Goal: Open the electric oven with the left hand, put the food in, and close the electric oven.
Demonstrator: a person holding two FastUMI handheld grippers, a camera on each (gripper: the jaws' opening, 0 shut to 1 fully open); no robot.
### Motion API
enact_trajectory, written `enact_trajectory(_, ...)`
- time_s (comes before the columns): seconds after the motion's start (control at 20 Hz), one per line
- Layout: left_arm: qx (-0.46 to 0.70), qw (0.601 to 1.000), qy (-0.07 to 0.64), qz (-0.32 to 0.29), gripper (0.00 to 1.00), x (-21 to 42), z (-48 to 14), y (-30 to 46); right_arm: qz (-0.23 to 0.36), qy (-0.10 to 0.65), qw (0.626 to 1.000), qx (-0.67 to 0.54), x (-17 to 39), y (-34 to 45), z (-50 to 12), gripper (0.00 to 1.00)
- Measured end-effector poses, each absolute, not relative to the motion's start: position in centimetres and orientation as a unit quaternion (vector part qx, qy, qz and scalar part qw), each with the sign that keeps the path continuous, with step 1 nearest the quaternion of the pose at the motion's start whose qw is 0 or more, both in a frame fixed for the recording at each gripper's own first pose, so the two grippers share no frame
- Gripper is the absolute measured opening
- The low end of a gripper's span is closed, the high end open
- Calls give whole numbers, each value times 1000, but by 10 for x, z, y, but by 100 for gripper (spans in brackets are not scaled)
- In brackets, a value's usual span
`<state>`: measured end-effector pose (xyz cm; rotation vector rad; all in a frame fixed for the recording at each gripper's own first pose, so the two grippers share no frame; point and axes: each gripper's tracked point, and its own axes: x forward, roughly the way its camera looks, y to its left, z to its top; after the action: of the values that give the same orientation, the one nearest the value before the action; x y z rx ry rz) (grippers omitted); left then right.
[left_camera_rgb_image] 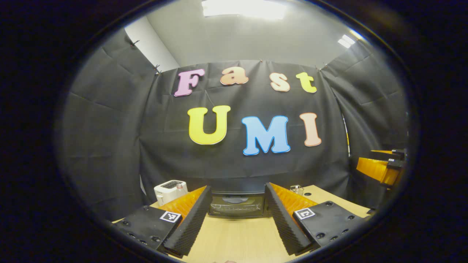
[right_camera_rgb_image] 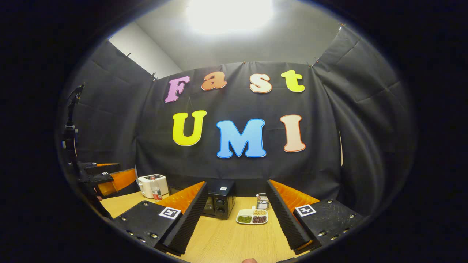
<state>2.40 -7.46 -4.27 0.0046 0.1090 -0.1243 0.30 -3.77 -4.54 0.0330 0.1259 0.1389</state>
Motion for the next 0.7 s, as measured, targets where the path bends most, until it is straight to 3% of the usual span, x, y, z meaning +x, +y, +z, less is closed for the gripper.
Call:
enact_trajectory(0.2,-6,997,53,-51,100,4,-38,-54,57,47,997,21,-10,-25,-28,98)
enact_trajectory(0.35,-4,998,48,-51,93,-2,-31,-39,46,35,998,29,-17,-18,-21,98)
enact_trajectory(0.4,-3,998,44,-52,98,-3,-28,-35,47,32,998,34,-18,-13,-19,98)
enact_trajectory(0.45,-1,998,39,-52,93,-4,-22,-31,46,32,998,36,-18,-10,-18,98)
enact_trajectory(0.7,0,999,12,-46,100,-10,-5,-11,52,25,998,34,-20,9,-9,98)
